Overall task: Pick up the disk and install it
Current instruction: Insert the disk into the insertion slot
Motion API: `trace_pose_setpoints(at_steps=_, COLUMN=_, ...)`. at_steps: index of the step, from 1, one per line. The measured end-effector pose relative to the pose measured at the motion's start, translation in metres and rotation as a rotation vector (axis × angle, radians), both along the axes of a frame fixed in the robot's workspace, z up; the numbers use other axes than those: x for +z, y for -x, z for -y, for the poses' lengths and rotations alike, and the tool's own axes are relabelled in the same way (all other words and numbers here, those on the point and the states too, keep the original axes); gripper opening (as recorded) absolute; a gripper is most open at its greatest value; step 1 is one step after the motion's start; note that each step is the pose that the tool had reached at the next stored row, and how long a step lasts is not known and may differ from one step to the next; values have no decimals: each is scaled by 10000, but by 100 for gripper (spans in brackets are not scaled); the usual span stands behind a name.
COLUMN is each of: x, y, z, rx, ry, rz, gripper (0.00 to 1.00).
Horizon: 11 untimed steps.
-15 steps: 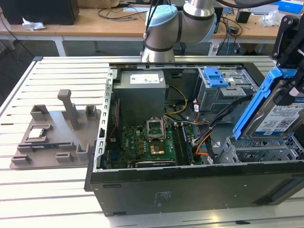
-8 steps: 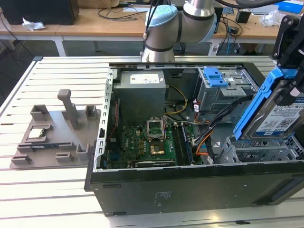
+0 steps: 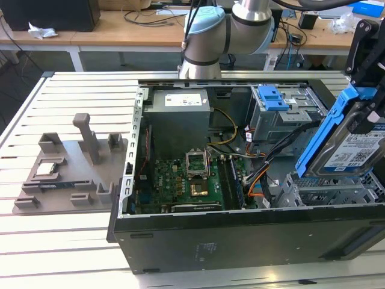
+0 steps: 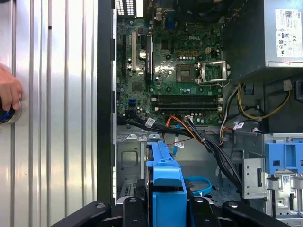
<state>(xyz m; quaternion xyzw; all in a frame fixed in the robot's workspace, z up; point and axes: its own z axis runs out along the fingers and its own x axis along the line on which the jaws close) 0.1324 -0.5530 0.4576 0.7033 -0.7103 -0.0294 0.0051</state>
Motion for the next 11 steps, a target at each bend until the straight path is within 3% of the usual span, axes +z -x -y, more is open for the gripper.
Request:
trace_pose_setpoints(at_steps=5, x=-1, y=0, z=0, rx=11, ry=0, rz=0, gripper=37)
trace_pose_setpoints(at_steps=11, x=-66, y=-5, z=0, rx=11, ry=20, rz=0, gripper=37)
